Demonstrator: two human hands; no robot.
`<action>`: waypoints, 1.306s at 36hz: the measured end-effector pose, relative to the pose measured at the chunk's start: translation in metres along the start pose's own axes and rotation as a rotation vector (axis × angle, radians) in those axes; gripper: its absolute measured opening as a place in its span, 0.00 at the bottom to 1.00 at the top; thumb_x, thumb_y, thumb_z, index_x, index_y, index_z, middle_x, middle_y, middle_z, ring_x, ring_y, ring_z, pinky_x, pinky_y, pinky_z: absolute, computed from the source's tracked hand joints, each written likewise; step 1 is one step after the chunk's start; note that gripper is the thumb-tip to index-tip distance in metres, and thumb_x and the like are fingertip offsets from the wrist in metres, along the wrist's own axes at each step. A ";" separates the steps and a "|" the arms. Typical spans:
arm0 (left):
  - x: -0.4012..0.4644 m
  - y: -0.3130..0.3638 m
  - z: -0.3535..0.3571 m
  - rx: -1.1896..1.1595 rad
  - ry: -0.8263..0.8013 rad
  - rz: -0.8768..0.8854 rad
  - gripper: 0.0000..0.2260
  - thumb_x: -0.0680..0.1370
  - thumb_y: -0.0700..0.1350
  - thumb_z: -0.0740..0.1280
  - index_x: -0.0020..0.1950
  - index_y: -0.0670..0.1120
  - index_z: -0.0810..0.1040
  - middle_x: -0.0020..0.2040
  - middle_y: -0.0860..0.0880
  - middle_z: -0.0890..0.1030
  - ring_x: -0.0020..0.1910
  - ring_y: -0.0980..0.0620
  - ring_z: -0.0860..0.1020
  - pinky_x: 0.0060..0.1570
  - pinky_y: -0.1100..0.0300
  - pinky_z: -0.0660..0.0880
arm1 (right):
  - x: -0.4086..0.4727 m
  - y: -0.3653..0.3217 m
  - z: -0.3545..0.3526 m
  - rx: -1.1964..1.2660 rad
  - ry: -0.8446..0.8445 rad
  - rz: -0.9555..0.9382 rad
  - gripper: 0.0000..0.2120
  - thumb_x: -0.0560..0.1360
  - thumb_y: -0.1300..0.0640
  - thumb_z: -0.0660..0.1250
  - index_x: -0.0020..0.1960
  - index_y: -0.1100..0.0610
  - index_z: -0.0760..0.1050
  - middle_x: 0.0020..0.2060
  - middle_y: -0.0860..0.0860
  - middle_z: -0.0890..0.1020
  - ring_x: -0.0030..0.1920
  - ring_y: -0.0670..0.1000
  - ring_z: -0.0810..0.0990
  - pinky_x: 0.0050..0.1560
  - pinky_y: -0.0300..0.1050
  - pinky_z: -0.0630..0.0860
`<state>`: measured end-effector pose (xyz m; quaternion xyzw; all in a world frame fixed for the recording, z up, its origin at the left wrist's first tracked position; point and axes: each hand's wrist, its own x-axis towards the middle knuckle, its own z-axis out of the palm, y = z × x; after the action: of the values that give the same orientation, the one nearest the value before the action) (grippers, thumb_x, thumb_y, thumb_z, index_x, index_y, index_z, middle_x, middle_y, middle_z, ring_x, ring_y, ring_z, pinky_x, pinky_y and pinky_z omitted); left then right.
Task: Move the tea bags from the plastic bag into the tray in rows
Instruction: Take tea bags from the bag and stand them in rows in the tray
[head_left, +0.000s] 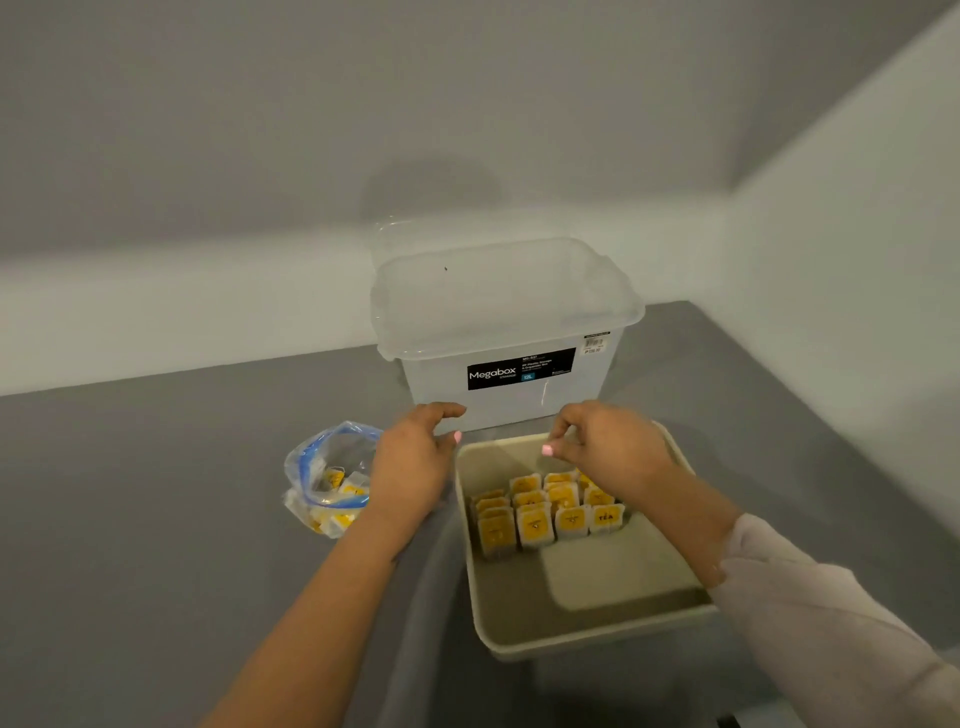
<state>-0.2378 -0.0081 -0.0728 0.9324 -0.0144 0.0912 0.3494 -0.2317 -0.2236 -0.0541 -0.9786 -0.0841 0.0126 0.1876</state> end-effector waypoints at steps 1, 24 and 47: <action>0.001 -0.006 -0.009 -0.001 0.010 -0.004 0.13 0.78 0.43 0.66 0.62 0.51 0.76 0.62 0.47 0.77 0.54 0.49 0.78 0.56 0.59 0.71 | 0.002 -0.009 0.001 0.017 0.005 -0.004 0.10 0.74 0.43 0.66 0.50 0.47 0.76 0.43 0.44 0.75 0.41 0.46 0.76 0.39 0.42 0.71; 0.028 -0.127 -0.069 0.350 -0.372 -0.188 0.22 0.74 0.41 0.66 0.68 0.52 0.73 0.70 0.48 0.67 0.61 0.47 0.74 0.56 0.58 0.73 | 0.043 -0.179 0.101 0.099 -0.064 0.141 0.19 0.76 0.45 0.64 0.61 0.56 0.70 0.56 0.54 0.75 0.56 0.55 0.76 0.49 0.44 0.69; 0.005 -0.150 -0.064 0.365 -0.349 -0.056 0.40 0.69 0.57 0.73 0.74 0.53 0.55 0.75 0.50 0.50 0.72 0.47 0.58 0.63 0.51 0.69 | 0.040 -0.186 0.131 0.848 0.074 0.572 0.20 0.71 0.57 0.64 0.63 0.48 0.71 0.52 0.53 0.77 0.45 0.52 0.78 0.42 0.46 0.79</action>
<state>-0.2295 0.1469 -0.1221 0.9817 -0.0320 -0.0796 0.1701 -0.2289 0.0010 -0.1070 -0.7999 0.2062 0.0618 0.5601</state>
